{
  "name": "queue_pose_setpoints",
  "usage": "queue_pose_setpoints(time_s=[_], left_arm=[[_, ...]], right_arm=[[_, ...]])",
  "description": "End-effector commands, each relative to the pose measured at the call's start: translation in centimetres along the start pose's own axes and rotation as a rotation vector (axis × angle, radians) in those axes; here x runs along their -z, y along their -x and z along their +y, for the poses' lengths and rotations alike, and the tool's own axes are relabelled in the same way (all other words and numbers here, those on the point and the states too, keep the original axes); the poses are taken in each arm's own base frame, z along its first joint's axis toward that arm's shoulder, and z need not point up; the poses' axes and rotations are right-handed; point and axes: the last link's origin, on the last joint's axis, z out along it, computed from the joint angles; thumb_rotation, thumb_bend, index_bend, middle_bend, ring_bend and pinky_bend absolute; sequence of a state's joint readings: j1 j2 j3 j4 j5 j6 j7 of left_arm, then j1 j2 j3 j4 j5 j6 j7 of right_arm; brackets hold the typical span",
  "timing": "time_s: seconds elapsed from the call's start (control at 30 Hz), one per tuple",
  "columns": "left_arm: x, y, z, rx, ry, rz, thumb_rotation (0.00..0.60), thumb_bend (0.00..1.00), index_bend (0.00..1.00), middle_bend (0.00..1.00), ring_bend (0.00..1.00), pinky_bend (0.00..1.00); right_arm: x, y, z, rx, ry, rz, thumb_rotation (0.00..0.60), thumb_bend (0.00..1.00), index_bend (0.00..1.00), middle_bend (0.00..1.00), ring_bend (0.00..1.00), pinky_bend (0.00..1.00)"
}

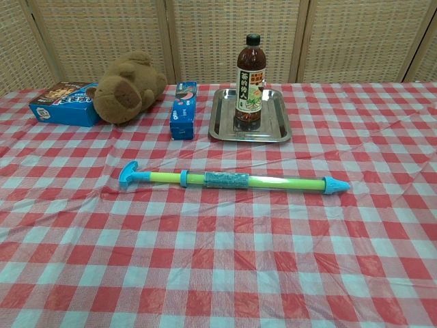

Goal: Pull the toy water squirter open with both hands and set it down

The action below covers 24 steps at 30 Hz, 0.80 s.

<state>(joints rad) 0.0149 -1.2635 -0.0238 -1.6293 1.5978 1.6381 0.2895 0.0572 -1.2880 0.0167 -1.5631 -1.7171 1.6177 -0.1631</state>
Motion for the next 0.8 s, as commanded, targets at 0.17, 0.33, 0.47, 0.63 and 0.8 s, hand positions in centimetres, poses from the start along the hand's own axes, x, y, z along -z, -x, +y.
queue_pose_setpoints(time_s=[0.17,0.33,0.47,0.63,0.8], left_arm=[[0.14,-0.08,-0.01,0.004,-0.003,0.004,0.600,0.00,0.00,0.00,0.00,0.00],[0.13,-0.15,-0.06,0.007,-0.002,0.005,0.600,0.00,0.00,0.00,0.00,0.00],[0.10,-0.19,0.01,0.011,0.002,0.006,0.600,0.00,0.00,0.00,0.00,0.00],[-0.12,-0.02,0.05,0.010,0.002,-0.001,0.600,0.00,0.00,0.00,0.00,0.00],[-0.24,-0.05,0.22,0.018,0.006,0.008,0.600,0.00,0.00,0.00,0.00,0.00]], right_arm=[[0.11,-0.02,0.01,-0.002,0.002,-0.007,0.600,0.13,0.00,0.00,0.00,0.00],[0.17,-0.08,-0.06,-0.003,0.000,-0.006,0.600,0.13,0.00,0.00,0.00,0.00],[0.15,-0.13,-0.08,-0.006,0.000,-0.004,0.600,0.13,0.00,0.00,0.00,0.00],[0.03,-0.16,0.03,-0.011,0.005,-0.005,0.600,0.13,0.00,0.00,0.00,0.00],[-0.03,-0.17,0.09,-0.017,0.008,-0.008,0.600,0.13,0.00,0.00,0.00,0.00]])
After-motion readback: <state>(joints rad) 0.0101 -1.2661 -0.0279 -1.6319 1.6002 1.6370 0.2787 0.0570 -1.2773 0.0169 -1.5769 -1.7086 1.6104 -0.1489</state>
